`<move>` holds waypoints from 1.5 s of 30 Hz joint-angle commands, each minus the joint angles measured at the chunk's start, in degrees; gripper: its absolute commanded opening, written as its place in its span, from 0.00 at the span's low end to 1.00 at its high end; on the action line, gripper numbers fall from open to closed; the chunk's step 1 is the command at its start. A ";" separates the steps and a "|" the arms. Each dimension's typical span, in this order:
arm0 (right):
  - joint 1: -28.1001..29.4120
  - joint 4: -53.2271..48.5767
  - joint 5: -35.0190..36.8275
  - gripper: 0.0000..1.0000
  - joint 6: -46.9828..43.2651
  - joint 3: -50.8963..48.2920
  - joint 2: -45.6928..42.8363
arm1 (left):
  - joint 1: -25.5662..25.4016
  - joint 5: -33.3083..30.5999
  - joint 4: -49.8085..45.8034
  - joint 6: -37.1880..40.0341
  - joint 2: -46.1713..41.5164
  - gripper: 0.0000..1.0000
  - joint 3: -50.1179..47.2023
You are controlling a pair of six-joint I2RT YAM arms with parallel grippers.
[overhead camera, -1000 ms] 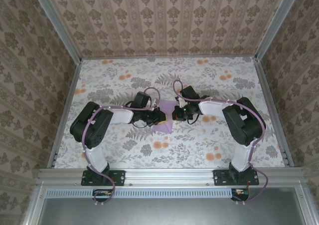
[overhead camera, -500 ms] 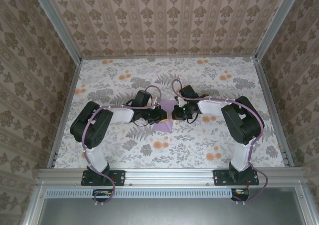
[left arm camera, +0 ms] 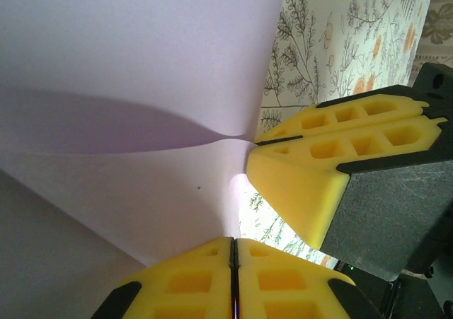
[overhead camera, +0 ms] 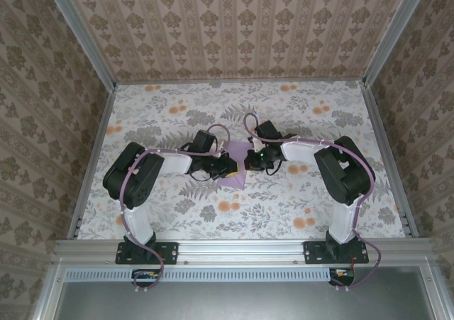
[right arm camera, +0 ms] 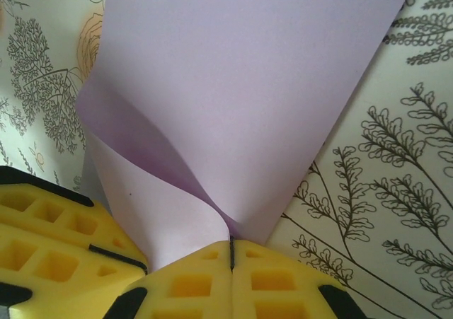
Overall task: Fold a paper plane with a square sheet of paper (pick it up from the middle)
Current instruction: Fold the triangle a second time at the center of the table.
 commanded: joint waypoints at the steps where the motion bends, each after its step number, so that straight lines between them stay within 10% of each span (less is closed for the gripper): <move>1: -0.32 -2.05 1.39 0.00 -1.12 1.63 1.50 | -0.39 -0.08 -1.14 1.44 1.00 0.10 1.34; 45: -0.32 -5.35 3.69 0.00 -3.00 3.09 1.01 | -0.39 -1.10 -2.27 1.88 -0.01 0.10 2.68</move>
